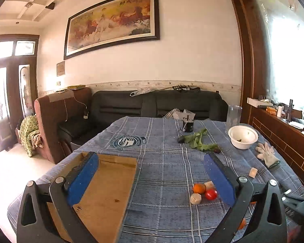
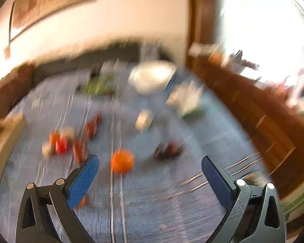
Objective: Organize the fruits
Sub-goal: 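Grasp the beige bread piece with the left tool while the right tool grasps an orange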
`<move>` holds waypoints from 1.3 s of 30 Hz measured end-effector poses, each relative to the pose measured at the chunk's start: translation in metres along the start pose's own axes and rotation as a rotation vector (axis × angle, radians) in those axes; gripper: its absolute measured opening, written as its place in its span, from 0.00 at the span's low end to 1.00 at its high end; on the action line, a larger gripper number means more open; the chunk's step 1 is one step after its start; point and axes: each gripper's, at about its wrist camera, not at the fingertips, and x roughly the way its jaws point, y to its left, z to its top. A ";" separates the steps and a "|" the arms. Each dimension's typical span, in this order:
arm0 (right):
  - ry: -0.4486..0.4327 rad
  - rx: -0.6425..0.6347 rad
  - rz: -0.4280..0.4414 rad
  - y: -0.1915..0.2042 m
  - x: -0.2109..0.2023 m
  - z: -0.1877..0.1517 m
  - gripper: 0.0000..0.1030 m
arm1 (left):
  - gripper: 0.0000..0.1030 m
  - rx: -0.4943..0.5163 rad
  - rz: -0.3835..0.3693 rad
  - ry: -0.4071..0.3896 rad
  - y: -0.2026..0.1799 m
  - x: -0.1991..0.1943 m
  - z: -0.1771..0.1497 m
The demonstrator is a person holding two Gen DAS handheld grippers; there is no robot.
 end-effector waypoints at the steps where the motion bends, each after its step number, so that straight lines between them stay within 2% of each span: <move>1: -0.049 0.005 -0.031 0.000 -0.009 0.001 1.00 | 1.00 -0.004 -0.012 0.013 0.003 0.003 0.002; 2: -0.128 0.026 -0.069 -0.001 -0.021 0.002 1.00 | 1.00 -0.012 -0.031 0.034 0.007 0.006 0.003; 4: -0.141 0.052 -0.045 -0.001 -0.025 0.005 1.00 | 1.00 -0.035 -0.088 0.093 0.019 0.011 0.003; 6: -0.058 0.076 0.003 -0.001 -0.017 0.008 1.00 | 1.00 -0.067 -0.132 0.135 0.032 0.018 -0.002; 10: 0.104 0.053 0.110 0.013 0.004 -0.002 1.00 | 1.00 -0.090 -0.116 0.197 0.045 0.032 -0.019; 16: 0.255 0.069 0.296 0.031 0.024 -0.021 1.00 | 1.00 -0.090 -0.163 0.300 0.048 0.052 -0.039; 18: 0.304 0.072 0.365 0.037 0.028 -0.025 1.00 | 1.00 -0.078 -0.184 0.334 0.043 0.058 -0.047; 21: 0.348 0.051 0.399 0.044 0.033 -0.032 0.98 | 1.00 -0.063 -0.225 0.379 0.031 0.066 -0.054; 24: 0.375 0.031 0.415 0.050 0.037 -0.039 0.87 | 0.96 -0.038 -0.290 0.395 0.016 0.071 -0.055; 26: 0.395 0.026 0.443 0.053 0.038 -0.040 0.80 | 0.79 -0.018 -0.342 0.426 0.003 0.080 -0.056; 28: 0.405 0.019 0.469 0.057 0.039 -0.041 0.80 | 0.70 -0.008 -0.384 0.464 -0.008 0.092 -0.060; 34: 0.406 -0.036 0.506 0.070 0.031 -0.041 0.76 | 0.69 0.061 -0.425 0.567 -0.042 0.133 -0.079; 39: 0.427 -0.077 0.505 0.078 0.036 -0.046 0.66 | 0.69 0.085 -0.450 0.616 -0.060 0.155 -0.091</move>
